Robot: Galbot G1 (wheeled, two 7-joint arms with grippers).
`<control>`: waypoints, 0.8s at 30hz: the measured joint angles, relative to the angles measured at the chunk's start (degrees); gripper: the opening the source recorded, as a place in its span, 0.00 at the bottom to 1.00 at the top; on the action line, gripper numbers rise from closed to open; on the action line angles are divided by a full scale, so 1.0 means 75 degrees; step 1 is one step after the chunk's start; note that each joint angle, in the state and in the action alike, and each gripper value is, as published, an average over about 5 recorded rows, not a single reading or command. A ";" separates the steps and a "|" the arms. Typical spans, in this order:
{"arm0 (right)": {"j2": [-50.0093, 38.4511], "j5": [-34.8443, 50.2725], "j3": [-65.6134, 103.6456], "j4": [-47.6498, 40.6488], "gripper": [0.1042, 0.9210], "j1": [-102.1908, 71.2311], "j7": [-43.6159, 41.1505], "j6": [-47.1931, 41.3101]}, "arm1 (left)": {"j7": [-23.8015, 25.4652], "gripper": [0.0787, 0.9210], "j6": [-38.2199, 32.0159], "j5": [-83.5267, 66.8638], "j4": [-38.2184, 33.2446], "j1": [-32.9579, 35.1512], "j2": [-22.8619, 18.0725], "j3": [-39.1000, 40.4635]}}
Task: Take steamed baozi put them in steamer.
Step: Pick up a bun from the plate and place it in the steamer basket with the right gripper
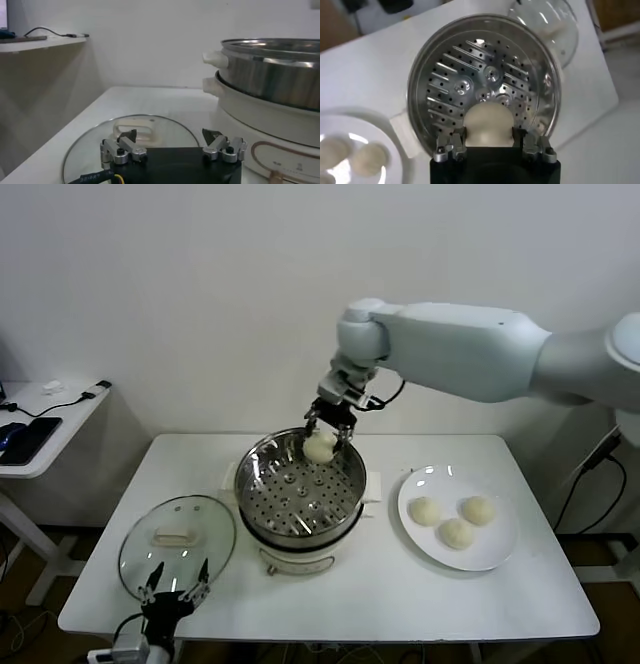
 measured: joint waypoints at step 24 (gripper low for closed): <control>0.1364 -0.2592 0.0881 -0.2973 0.64 -0.1984 0.0547 0.1878 | -0.0023 0.88 -0.0009 -0.0001 0.0003 -0.0021 -0.0043 -0.0020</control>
